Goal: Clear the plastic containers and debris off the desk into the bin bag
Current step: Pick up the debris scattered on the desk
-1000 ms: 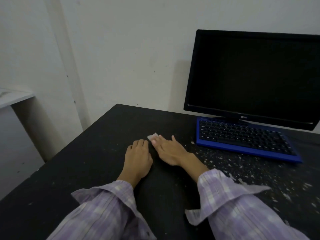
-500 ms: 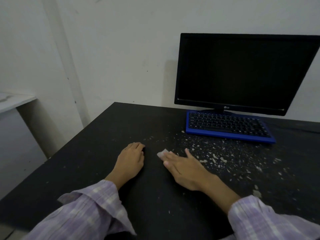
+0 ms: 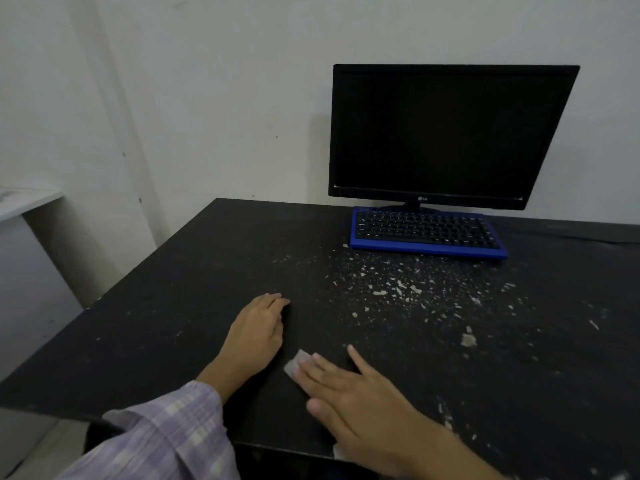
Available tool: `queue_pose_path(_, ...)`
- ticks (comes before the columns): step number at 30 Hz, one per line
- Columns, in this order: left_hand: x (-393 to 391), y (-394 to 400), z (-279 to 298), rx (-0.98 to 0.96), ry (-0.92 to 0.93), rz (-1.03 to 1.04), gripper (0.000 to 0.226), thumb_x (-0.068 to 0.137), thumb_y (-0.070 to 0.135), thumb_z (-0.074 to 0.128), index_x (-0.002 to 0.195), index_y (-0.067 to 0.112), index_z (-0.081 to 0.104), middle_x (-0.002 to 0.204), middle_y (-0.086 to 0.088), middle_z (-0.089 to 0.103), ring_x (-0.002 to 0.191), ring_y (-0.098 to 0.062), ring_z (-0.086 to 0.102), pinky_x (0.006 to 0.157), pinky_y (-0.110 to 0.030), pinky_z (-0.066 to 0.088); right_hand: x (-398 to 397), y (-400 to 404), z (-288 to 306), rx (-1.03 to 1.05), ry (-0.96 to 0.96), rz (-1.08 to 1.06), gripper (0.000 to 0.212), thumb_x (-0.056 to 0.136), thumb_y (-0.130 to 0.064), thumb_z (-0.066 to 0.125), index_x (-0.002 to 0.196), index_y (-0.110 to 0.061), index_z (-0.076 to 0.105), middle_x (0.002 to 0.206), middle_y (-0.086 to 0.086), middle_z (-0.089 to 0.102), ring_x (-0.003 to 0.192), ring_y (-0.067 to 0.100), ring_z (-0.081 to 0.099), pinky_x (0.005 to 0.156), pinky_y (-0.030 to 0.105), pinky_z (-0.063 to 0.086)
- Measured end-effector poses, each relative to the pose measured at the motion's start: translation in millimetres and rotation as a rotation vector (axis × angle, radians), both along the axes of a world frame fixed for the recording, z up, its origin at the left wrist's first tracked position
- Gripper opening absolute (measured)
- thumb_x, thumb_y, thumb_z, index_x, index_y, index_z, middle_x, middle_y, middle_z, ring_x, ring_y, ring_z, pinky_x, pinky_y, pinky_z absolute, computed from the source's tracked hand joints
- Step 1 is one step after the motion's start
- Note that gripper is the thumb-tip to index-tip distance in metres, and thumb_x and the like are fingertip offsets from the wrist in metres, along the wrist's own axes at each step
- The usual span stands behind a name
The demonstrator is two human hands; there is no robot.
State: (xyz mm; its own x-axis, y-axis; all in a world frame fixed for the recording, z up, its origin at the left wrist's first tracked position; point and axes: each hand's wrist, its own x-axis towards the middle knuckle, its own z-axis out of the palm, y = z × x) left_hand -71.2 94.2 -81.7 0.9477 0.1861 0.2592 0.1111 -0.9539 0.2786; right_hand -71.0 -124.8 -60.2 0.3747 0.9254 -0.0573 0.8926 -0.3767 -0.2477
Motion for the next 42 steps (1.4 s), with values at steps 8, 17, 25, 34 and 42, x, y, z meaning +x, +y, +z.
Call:
queue_pose_path(8, 10, -39, 0, -0.021, -0.039, -0.08, 0.041, 0.097, 0.015, 0.04, 0.138, 0.016, 0.043, 0.145, -0.002, 0.042, 0.136, -0.014, 0.035, 0.114, -0.026, 0.025, -9, -33, 1, -0.022, -0.042, -0.226, 0.074, 0.085, -0.053, -0.011, 0.152, -0.03, 0.011, 0.159, -0.015, 0.006, 0.145, -0.001, 0.0, 0.117, 0.037, -0.012)
queue_pose_path(17, 50, -93, 0, -0.03, -0.048, -0.215, 0.039, 0.097, 0.015, 0.04, 0.135, 0.013, 0.046, 0.141, -0.003, 0.046, 0.132, -0.014, 0.039, 0.111, -0.023, 0.026, -3, -117, -7, -0.075, -0.087, -0.441, 0.05, 0.1, -0.046, 0.006, 0.146, -0.042, 0.026, 0.147, -0.026, 0.035, 0.132, -0.011, 0.035, 0.105, 0.033, 0.023)
queue_pose_path(25, 109, -129, 4, 0.047, 0.018, -0.243, 0.042, 0.097, 0.019, 0.037, 0.138, 0.01, 0.041, 0.141, -0.007, 0.045, 0.131, -0.019, 0.04, 0.111, -0.032, 0.031, 75, -100, 3, -0.032, -0.038, -0.538, 0.072, 0.085, -0.059, -0.009, 0.151, -0.034, 0.004, 0.159, -0.014, 0.003, 0.146, 0.004, 0.004, 0.118, 0.047, -0.003)
queue_pose_path(34, 153, -142, 3, 0.02, -0.017, -0.242, 0.035, 0.096, 0.02, 0.038, 0.129, 0.012, 0.047, 0.13, -0.006, 0.051, 0.12, -0.018, 0.047, 0.106, -0.031, 0.036, 188, -64, 4, -0.085, 0.0, -0.631, 0.053, 0.102, -0.043, 0.011, 0.152, -0.027, 0.01, 0.161, -0.005, 0.006, 0.148, 0.015, 0.01, 0.116, 0.054, -0.004)
queue_pose_path(42, 160, -138, -7, 0.019, -0.021, -0.25, 0.043, 0.098, 0.025, 0.035, 0.139, 0.013, 0.04, 0.143, -0.003, 0.043, 0.132, -0.016, 0.037, 0.114, -0.031, 0.028, 241, -93, 9, -0.064, 0.019, -0.78, 0.051, 0.101, -0.045, 0.012, 0.149, -0.029, 0.017, 0.16, -0.001, 0.014, 0.143, 0.024, 0.028, 0.116, 0.057, 0.001)
